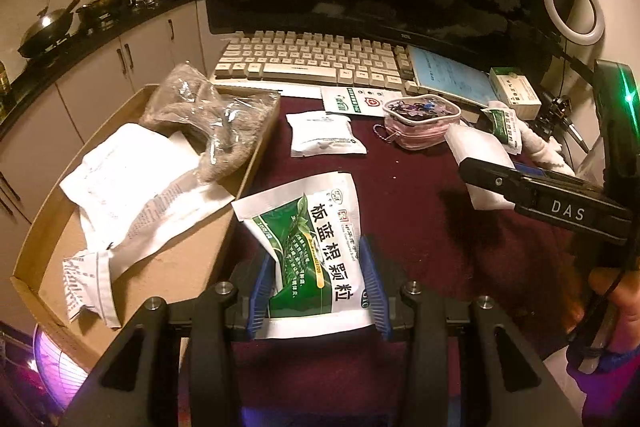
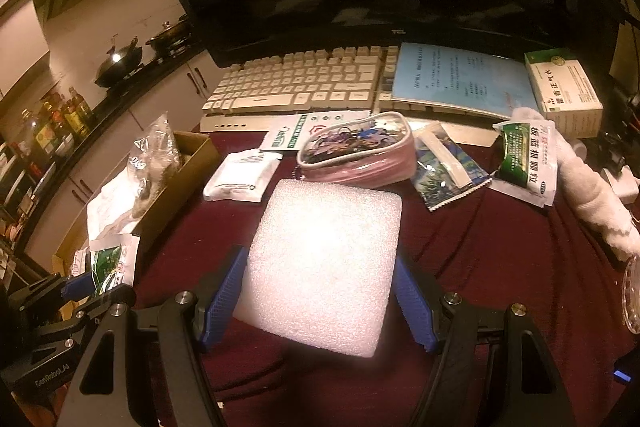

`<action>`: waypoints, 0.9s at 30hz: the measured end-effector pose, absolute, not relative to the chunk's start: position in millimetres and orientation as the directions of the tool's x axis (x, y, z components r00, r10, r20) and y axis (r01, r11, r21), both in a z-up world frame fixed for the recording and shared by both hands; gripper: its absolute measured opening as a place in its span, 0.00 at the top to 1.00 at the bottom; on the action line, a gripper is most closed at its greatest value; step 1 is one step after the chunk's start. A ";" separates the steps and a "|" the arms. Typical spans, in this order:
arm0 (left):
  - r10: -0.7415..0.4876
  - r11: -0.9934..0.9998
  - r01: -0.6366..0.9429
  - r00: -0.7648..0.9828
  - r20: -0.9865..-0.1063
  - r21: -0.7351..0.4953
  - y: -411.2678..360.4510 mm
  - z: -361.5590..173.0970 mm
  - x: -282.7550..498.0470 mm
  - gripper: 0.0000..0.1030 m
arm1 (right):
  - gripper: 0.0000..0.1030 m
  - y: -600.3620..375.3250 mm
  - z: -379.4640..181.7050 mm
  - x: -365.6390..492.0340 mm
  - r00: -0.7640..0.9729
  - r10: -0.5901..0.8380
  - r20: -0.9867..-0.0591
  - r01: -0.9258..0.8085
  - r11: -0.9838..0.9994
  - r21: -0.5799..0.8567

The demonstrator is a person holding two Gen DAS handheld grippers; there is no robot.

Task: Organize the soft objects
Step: 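Carry the sachet and foam block with both grippers over the cardboard box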

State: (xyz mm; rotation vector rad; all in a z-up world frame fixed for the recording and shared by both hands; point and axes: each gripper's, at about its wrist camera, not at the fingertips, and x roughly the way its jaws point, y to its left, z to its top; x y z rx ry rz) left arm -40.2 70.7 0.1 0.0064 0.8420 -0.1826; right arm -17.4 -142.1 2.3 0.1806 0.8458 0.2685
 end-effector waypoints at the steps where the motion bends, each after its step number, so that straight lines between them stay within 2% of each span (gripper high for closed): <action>1: -0.156 0.985 0.162 0.651 -0.743 -0.065 71.8 0.5 -40.7 0.60 | 0.26 -140.8 2.7 -17.6 0.633 0.307 -0.711 -0.165 0.951 0.263; 16: -0.135 0.990 0.123 0.673 -0.727 -0.071 97.6 19.0 -52.1 0.60 | 0.26 -123.2 8.0 -21.1 0.629 0.350 -0.694 -0.216 0.936 0.276; 23: -0.107 0.993 0.039 0.695 -0.711 -0.112 149.5 36.7 -63.2 0.60 | 0.26 -116.0 10.7 -23.9 0.626 0.370 -0.686 -0.242 0.929 0.281; 27: -0.037 0.995 -0.037 0.701 -0.712 -0.088 184.7 42.2 -64.1 0.60 | 0.26 -112.2 12.0 -24.5 0.624 0.378 -0.684 -0.251 0.926 0.282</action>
